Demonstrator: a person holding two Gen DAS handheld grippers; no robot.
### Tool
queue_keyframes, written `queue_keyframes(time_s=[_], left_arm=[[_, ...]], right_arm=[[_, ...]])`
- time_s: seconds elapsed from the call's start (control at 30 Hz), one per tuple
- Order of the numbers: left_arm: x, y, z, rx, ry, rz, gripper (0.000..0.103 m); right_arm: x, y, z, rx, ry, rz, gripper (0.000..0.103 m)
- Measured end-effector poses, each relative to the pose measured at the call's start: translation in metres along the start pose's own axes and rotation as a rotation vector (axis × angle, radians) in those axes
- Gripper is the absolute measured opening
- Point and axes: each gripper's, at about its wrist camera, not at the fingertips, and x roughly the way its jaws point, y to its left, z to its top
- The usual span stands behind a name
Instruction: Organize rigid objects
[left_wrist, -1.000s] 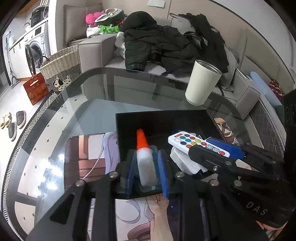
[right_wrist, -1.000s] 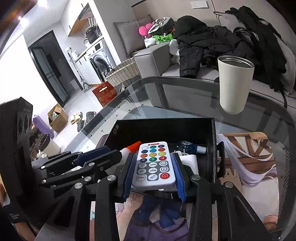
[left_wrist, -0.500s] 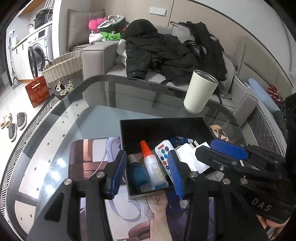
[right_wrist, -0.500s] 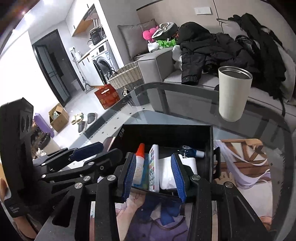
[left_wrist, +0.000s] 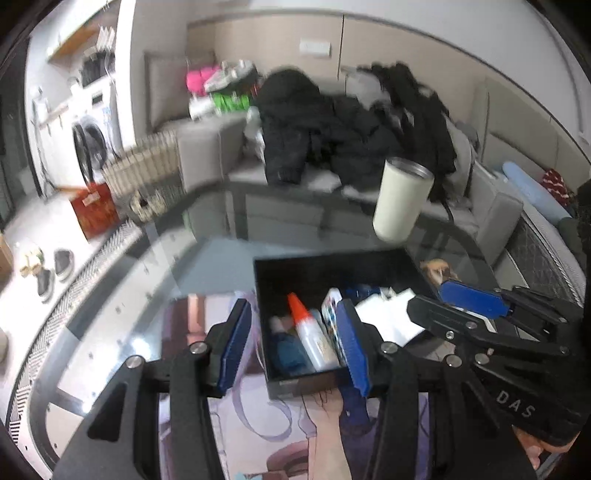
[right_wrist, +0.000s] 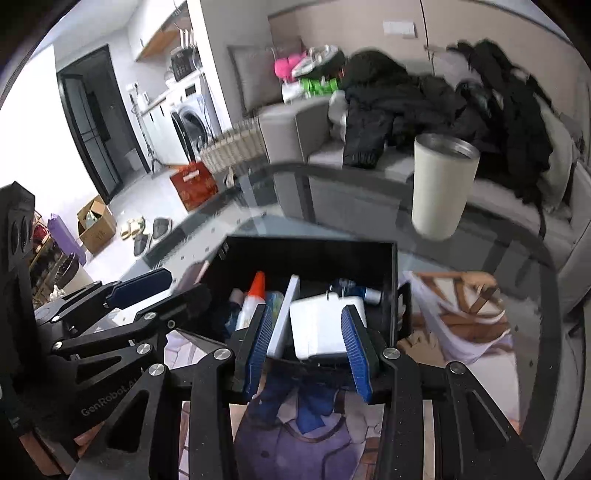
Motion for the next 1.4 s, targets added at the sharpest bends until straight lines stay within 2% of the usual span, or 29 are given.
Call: queue_keyframes(time_s=[0.03,0.13,0.2,0.23,0.3,0.4,0.43,0.53,0.6,0.73,0.8,0.83,0.93,1.07,1.23,1.4], left_arm=[[-0.007,-0.002,0.000,0.008,-0.038,0.016,0.048],[-0.027,-0.006,-0.003,0.035,-0.155,0.032,0.051],[-0.038,-0.009,-0.006,0.060,-0.218,0.047,0.052],[-0.044,-0.012,-0.009,0.088,-0.245,0.060,0.057],[-0.053,-0.011,-0.013,0.099,-0.276,0.065,0.066],[-0.069,0.003,-0.022,0.006,-0.319,0.051,0.092],[-0.075,0.008,-0.026,-0.025,-0.319,0.049,0.095],[-0.086,0.015,-0.036,-0.061,-0.341,0.054,0.096],[-0.093,0.012,-0.043,-0.040,-0.372,0.066,0.097],[-0.103,0.003,-0.062,0.043,-0.425,0.077,0.098],[-0.108,0.001,-0.073,0.051,-0.435,0.064,0.099],[-0.110,-0.001,-0.076,0.046,-0.434,0.061,0.103],[-0.113,-0.004,-0.088,0.011,-0.417,0.068,0.103],[-0.111,-0.004,-0.099,-0.012,-0.390,0.099,0.103],[-0.096,-0.002,-0.111,-0.011,-0.338,0.130,0.103],[-0.089,-0.004,-0.115,-0.005,-0.337,0.141,0.103]], right_arm=[[-0.005,0.002,0.000,-0.009,-0.028,-0.002,0.042],[-0.027,0.006,-0.004,-0.026,-0.153,-0.018,0.056],[-0.040,0.007,-0.008,-0.027,-0.210,-0.032,0.058],[-0.045,0.008,-0.008,-0.028,-0.224,-0.033,0.058],[-0.057,0.009,-0.012,-0.033,-0.254,-0.036,0.059],[-0.076,0.006,-0.023,-0.015,-0.316,-0.052,0.079],[-0.083,0.005,-0.027,-0.006,-0.344,-0.061,0.089],[-0.100,0.003,-0.041,0.004,-0.403,-0.084,0.094],[-0.111,0.006,-0.051,0.001,-0.430,-0.085,0.102],[-0.123,0.009,-0.076,0.004,-0.464,-0.109,0.102],[-0.122,0.011,-0.087,-0.006,-0.461,-0.140,0.102],[-0.121,0.012,-0.092,-0.013,-0.456,-0.154,0.102],[-0.114,0.008,-0.104,-0.018,-0.431,-0.160,0.102],[-0.111,0.004,-0.118,-0.013,-0.443,-0.174,0.102],[-0.106,0.003,-0.131,-0.020,-0.441,-0.198,0.102],[-0.103,0.005,-0.136,-0.042,-0.425,-0.185,0.102]])
